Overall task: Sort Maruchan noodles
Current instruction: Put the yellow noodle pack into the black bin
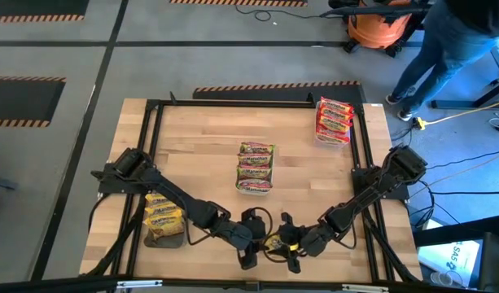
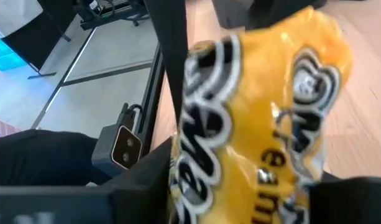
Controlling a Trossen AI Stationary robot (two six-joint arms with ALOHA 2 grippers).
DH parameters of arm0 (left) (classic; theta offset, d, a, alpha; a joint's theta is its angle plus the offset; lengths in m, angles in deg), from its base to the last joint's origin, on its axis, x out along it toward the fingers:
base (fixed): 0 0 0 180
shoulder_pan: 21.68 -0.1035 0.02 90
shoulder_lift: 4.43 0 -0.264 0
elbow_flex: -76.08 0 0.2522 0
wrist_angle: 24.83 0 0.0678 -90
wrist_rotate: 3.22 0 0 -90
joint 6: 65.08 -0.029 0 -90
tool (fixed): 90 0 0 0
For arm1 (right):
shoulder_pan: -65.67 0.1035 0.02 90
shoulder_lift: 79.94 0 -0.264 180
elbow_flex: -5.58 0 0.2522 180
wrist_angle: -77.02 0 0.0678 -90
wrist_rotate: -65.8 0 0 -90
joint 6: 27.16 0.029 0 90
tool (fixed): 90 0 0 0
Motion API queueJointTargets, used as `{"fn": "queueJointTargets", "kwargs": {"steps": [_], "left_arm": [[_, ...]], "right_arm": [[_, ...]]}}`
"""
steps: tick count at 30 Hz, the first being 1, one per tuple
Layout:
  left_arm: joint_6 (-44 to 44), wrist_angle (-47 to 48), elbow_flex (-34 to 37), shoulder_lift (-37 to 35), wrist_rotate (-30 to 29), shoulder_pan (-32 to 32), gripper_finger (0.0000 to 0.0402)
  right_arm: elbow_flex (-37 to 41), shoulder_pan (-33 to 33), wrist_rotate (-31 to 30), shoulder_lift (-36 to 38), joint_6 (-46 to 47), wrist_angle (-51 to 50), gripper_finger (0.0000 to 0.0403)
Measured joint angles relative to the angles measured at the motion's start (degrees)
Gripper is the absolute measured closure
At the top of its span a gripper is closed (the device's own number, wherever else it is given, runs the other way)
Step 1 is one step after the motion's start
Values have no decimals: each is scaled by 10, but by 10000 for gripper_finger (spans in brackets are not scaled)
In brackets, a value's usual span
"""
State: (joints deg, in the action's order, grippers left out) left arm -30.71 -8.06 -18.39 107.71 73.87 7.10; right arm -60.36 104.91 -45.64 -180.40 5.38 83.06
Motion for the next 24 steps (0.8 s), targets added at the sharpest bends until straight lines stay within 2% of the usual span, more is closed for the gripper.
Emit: {"fn": "queueJointTargets", "kwargs": {"steps": [3, 7, 13, 15, 18, 21, 24], "left_arm": [[0, 2, 0, 1, 0, 0, 287], [0, 4, 1, 1, -2, 6, 287], [7, 20, 1, 1, -8, 21, 287], [14, 34, 1, 1, -18, 29, 287], [17, 45, 1, 3, -32, 46, 287], [26, 37, 1, 11, -62, 63, 287], [31, 34, 1, 22, -107, 75, 287]], "right_arm": [[0, 0, 1, 0, 1, 2, 207], [0, -1, 40, 15, -4, -25, 169], [-1, 8, 75, 93, 39, -204, 149], [-1, 21, 66, 118, 56, -268, 148], [13, 52, 16, 141, 79, -325, 148], [48, 75, -16, 143, 104, -295, 148], [104, 89, -44, 138, 125, -201, 148]]}}
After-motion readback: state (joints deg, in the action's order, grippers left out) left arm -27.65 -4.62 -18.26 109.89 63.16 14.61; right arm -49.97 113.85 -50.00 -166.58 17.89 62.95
